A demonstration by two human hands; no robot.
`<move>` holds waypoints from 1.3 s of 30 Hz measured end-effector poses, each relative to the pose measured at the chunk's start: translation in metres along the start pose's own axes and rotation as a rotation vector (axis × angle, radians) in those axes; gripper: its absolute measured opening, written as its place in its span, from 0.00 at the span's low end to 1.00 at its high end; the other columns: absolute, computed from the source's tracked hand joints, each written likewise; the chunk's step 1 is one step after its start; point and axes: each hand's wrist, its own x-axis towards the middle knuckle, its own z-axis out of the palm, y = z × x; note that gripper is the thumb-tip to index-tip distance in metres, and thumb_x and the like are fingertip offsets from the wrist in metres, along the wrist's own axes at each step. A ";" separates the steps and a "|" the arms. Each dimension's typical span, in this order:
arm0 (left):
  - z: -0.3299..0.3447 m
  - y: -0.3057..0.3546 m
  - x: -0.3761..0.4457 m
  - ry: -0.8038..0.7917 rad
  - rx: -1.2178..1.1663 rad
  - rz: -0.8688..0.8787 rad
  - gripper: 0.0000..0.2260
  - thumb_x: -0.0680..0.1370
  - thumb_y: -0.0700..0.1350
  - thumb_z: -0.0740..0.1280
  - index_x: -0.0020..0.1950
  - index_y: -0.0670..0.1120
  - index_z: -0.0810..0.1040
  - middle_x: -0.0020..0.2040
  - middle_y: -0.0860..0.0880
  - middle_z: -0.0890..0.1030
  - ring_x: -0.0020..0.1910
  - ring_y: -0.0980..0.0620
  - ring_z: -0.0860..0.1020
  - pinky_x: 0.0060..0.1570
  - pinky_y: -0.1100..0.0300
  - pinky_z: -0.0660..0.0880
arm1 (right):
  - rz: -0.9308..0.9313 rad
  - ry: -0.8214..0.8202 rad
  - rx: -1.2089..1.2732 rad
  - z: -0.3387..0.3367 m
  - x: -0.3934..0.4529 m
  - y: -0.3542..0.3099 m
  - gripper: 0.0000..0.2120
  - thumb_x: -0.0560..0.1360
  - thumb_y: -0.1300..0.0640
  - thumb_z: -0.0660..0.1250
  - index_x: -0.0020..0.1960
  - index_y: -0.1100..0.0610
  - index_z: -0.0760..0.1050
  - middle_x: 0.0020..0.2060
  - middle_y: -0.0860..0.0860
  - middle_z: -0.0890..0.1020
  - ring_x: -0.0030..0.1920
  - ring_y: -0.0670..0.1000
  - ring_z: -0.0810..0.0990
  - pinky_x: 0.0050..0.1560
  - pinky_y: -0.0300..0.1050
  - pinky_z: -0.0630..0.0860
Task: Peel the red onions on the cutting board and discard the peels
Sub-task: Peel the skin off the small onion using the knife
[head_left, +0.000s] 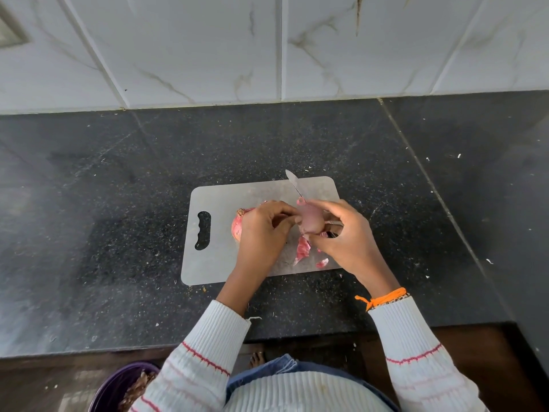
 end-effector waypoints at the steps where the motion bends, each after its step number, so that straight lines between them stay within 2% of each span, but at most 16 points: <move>1: 0.001 0.000 0.000 0.003 0.007 -0.003 0.04 0.71 0.37 0.71 0.44 0.43 0.84 0.42 0.48 0.84 0.40 0.54 0.81 0.43 0.68 0.76 | -0.012 0.002 -0.036 0.001 0.001 0.000 0.26 0.64 0.63 0.75 0.61 0.54 0.76 0.53 0.48 0.77 0.51 0.42 0.78 0.55 0.37 0.76; 4: 0.004 0.001 -0.001 0.012 0.021 -0.042 0.03 0.72 0.37 0.71 0.43 0.44 0.82 0.41 0.49 0.83 0.39 0.56 0.80 0.38 0.74 0.72 | -0.041 0.035 -0.136 0.004 0.001 -0.001 0.25 0.63 0.64 0.75 0.60 0.56 0.77 0.52 0.50 0.76 0.48 0.42 0.76 0.52 0.26 0.71; 6: 0.007 0.003 -0.002 0.030 0.024 -0.075 0.03 0.72 0.37 0.70 0.42 0.44 0.81 0.40 0.49 0.82 0.39 0.56 0.80 0.38 0.74 0.72 | -0.090 0.082 -0.166 0.009 0.000 0.000 0.23 0.63 0.66 0.75 0.57 0.59 0.78 0.52 0.52 0.77 0.48 0.43 0.76 0.49 0.23 0.68; 9: 0.012 0.007 -0.005 0.063 0.010 -0.112 0.04 0.71 0.35 0.68 0.40 0.43 0.80 0.38 0.49 0.81 0.37 0.57 0.79 0.37 0.76 0.70 | -0.118 0.130 -0.194 0.016 -0.001 0.002 0.22 0.62 0.65 0.76 0.55 0.58 0.77 0.51 0.52 0.80 0.49 0.49 0.78 0.48 0.32 0.71; 11: 0.014 0.010 -0.007 0.078 -0.056 -0.163 0.04 0.71 0.35 0.68 0.39 0.43 0.79 0.37 0.50 0.80 0.35 0.59 0.78 0.36 0.74 0.71 | -0.120 0.162 -0.207 0.018 -0.002 0.003 0.21 0.62 0.64 0.77 0.53 0.59 0.76 0.50 0.51 0.81 0.48 0.48 0.77 0.47 0.36 0.70; 16: 0.017 0.016 -0.011 0.109 -0.215 -0.256 0.02 0.71 0.34 0.67 0.38 0.39 0.79 0.32 0.51 0.79 0.29 0.63 0.75 0.32 0.71 0.70 | -0.163 0.265 -0.225 0.023 -0.003 0.004 0.19 0.60 0.64 0.77 0.48 0.60 0.74 0.46 0.52 0.80 0.46 0.50 0.76 0.46 0.40 0.71; 20: 0.019 0.017 -0.011 0.138 -0.252 -0.286 0.04 0.71 0.34 0.68 0.37 0.41 0.78 0.31 0.50 0.79 0.29 0.61 0.75 0.32 0.68 0.72 | -0.194 0.347 -0.239 0.030 -0.004 0.006 0.18 0.61 0.64 0.77 0.47 0.60 0.73 0.45 0.53 0.79 0.45 0.51 0.75 0.43 0.43 0.73; 25: 0.015 0.011 -0.004 0.231 -0.234 -0.324 0.02 0.73 0.37 0.69 0.41 0.39 0.80 0.31 0.51 0.80 0.28 0.64 0.76 0.32 0.73 0.72 | -0.208 0.397 -0.212 0.032 -0.005 0.000 0.21 0.61 0.63 0.78 0.49 0.61 0.73 0.47 0.54 0.78 0.48 0.52 0.77 0.45 0.41 0.76; 28: 0.012 0.008 0.001 0.211 -0.398 -0.387 0.03 0.75 0.38 0.68 0.44 0.39 0.80 0.35 0.47 0.82 0.33 0.57 0.81 0.36 0.66 0.77 | -0.086 0.367 -0.071 0.026 0.001 -0.003 0.21 0.62 0.63 0.78 0.52 0.61 0.75 0.49 0.51 0.79 0.49 0.46 0.77 0.50 0.29 0.72; 29: 0.012 0.007 0.002 0.197 -0.403 -0.388 0.03 0.75 0.38 0.68 0.43 0.40 0.80 0.36 0.46 0.82 0.34 0.55 0.81 0.37 0.64 0.77 | -0.020 0.338 -0.005 0.024 0.002 -0.003 0.21 0.62 0.62 0.78 0.53 0.59 0.76 0.49 0.49 0.79 0.50 0.43 0.78 0.50 0.28 0.72; 32: 0.013 -0.001 0.001 0.128 -0.353 -0.356 0.07 0.76 0.39 0.66 0.39 0.45 0.78 0.37 0.44 0.82 0.39 0.45 0.82 0.43 0.51 0.80 | 0.208 0.189 0.252 0.017 0.000 -0.004 0.18 0.67 0.61 0.75 0.55 0.54 0.77 0.50 0.47 0.82 0.51 0.43 0.80 0.51 0.36 0.76; 35: 0.014 -0.007 0.001 0.082 -0.333 -0.355 0.10 0.77 0.43 0.64 0.36 0.50 0.78 0.38 0.43 0.82 0.42 0.39 0.81 0.46 0.42 0.79 | 0.370 0.072 0.622 0.016 -0.001 -0.008 0.08 0.73 0.61 0.69 0.52 0.54 0.77 0.49 0.50 0.83 0.50 0.47 0.82 0.49 0.36 0.79; 37: 0.013 -0.008 0.002 0.066 -0.319 -0.355 0.10 0.77 0.46 0.64 0.35 0.51 0.78 0.38 0.45 0.82 0.42 0.38 0.81 0.47 0.40 0.78 | 0.442 0.029 0.793 0.015 0.000 -0.010 0.05 0.77 0.58 0.63 0.51 0.55 0.77 0.47 0.53 0.83 0.46 0.48 0.83 0.47 0.38 0.80; 39: 0.012 -0.007 0.002 0.049 -0.312 -0.333 0.07 0.76 0.43 0.65 0.39 0.52 0.79 0.39 0.47 0.81 0.42 0.41 0.81 0.48 0.44 0.79 | 0.509 0.017 0.851 0.014 0.001 -0.012 0.09 0.79 0.55 0.59 0.50 0.56 0.77 0.43 0.54 0.83 0.42 0.47 0.83 0.44 0.37 0.80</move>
